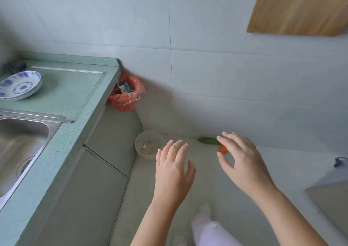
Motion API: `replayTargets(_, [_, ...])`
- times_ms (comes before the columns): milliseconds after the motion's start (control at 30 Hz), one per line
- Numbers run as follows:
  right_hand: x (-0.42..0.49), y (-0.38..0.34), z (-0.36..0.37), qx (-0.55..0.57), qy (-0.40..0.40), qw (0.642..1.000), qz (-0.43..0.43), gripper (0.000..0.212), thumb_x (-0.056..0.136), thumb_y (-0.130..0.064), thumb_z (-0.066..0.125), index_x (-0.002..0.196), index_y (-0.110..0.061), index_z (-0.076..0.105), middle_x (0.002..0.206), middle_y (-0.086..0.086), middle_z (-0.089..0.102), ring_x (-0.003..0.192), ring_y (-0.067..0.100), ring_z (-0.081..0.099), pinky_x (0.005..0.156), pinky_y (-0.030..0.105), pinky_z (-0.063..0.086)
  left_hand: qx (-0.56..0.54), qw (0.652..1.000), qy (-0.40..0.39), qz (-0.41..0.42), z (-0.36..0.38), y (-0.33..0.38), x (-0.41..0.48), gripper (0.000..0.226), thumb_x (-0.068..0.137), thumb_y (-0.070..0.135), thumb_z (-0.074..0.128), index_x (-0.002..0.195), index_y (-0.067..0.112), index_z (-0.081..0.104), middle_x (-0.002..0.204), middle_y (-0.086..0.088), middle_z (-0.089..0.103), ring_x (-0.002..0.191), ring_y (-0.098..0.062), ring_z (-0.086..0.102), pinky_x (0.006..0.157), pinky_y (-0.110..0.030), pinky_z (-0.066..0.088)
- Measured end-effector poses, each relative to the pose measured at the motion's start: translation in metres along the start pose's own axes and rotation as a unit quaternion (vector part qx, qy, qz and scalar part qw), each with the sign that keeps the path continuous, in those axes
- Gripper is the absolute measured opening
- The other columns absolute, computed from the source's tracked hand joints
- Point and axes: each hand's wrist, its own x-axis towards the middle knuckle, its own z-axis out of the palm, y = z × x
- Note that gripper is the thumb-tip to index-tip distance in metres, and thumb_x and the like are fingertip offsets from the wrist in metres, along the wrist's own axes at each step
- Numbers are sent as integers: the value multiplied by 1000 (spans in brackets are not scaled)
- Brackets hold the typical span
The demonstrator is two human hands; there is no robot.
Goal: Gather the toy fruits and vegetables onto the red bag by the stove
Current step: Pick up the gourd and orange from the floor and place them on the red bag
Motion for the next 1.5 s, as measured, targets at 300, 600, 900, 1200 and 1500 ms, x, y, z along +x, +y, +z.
replayTargets(300, [71, 46, 32, 27, -4, 999, 19, 42, 82, -32, 43, 108, -6, 63, 112, 12, 63, 103, 31, 57, 87, 47, 48, 34, 999, -27, 18, 38, -10, 75, 37, 78, 27, 45, 112, 14, 55, 117, -6, 62, 117, -24, 42, 92, -55, 40])
replayTargets(600, [135, 129, 52, 40, 53, 996, 62, 34, 80, -24, 53, 106, -5, 63, 108, 13, 64, 101, 22, 51, 88, 35, 41, 19, 996, -49, 71, 98, -2, 173, 39, 80, 21, 45, 118, 13, 51, 123, -8, 58, 121, -25, 41, 96, -52, 36])
replayTargets(900, [133, 203, 74, 9, 76, 987, 141, 34, 81, -26, 51, 103, -5, 65, 105, 13, 65, 100, 24, 52, 85, 39, 42, 7, 986, -121, 114, 172, -7, 204, 40, 79, 22, 44, 118, 15, 49, 122, -8, 59, 121, -25, 40, 98, -50, 31])
replayTargets(1200, [105, 288, 148, -50, 91, 966, 239, 37, 80, -29, 46, 101, -5, 66, 101, 12, 66, 96, 27, 57, 80, 42, 48, -39, 954, -220, 201, 309, -33, 224, 40, 78, 26, 45, 117, 18, 47, 122, -6, 59, 122, -23, 40, 98, -50, 30])
replayTargets(1500, [79, 394, 301, -47, 110, 939, 323, 39, 79, -32, 46, 102, -8, 66, 100, 9, 66, 98, 19, 50, 81, 40, 51, -60, 920, -274, 274, 503, -92, 224, 40, 79, 28, 46, 116, 15, 53, 118, -7, 61, 113, -23, 46, 94, -52, 40])
